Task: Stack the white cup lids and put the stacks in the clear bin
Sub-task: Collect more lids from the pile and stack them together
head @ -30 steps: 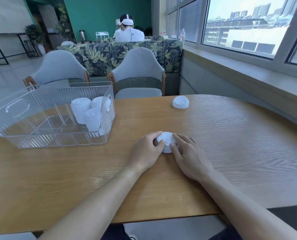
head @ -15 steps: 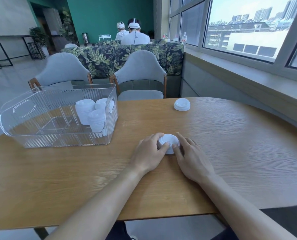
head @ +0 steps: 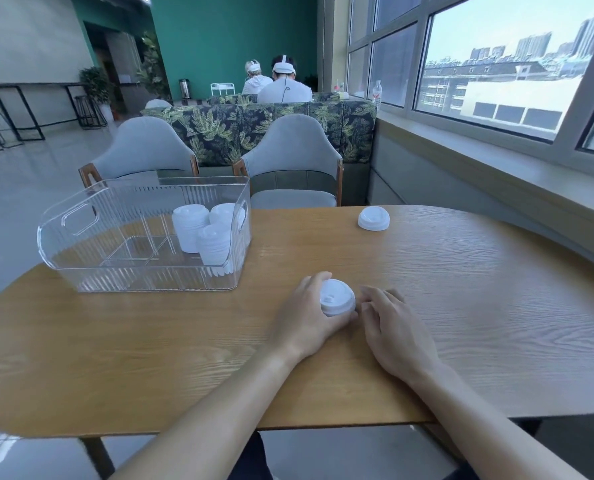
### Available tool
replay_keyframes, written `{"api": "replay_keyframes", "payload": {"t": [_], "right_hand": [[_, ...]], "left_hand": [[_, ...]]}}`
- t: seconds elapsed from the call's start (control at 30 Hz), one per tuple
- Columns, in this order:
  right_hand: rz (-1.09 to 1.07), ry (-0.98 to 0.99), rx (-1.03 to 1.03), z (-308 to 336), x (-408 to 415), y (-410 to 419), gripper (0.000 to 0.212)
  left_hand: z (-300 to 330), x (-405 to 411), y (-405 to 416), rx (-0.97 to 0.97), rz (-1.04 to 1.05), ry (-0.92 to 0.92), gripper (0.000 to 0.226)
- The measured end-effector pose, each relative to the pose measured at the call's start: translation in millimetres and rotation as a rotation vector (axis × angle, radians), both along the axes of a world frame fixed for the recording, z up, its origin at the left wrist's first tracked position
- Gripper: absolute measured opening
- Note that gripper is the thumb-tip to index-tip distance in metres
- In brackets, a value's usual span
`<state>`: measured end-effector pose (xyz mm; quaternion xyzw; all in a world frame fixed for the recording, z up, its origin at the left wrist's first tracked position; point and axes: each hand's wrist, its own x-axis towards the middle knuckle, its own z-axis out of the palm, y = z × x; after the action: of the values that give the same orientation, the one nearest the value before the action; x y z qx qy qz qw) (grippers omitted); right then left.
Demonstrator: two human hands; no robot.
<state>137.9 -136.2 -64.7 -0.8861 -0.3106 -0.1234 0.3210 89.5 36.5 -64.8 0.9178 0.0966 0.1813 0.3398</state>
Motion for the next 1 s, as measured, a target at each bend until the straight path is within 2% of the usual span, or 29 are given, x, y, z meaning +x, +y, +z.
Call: {"api": "replay_keyframes", "payload": {"t": [0.2,0.7,0.9,1.0], "right_hand": [[0.056,-0.035,-0.011,-3,-13,7,0.03],[0.197,-0.077,-0.128,-7,-30,102,0.029],[0.233,-0.064,-0.129,-7,-24,139,0.027],[0.233,-0.057,-0.127,-7,-18,152,0.026]], "left_hand": [[2,-32,19,-0.117,0.054,-0.123,0.088],[48,-89,136,-0.108,0.333,-0.368,0.075],[63,-79,204,-0.056,0.463,-0.336,0.081],[70,-61,231,-0.008,0.501,-0.223,0.09]]}}
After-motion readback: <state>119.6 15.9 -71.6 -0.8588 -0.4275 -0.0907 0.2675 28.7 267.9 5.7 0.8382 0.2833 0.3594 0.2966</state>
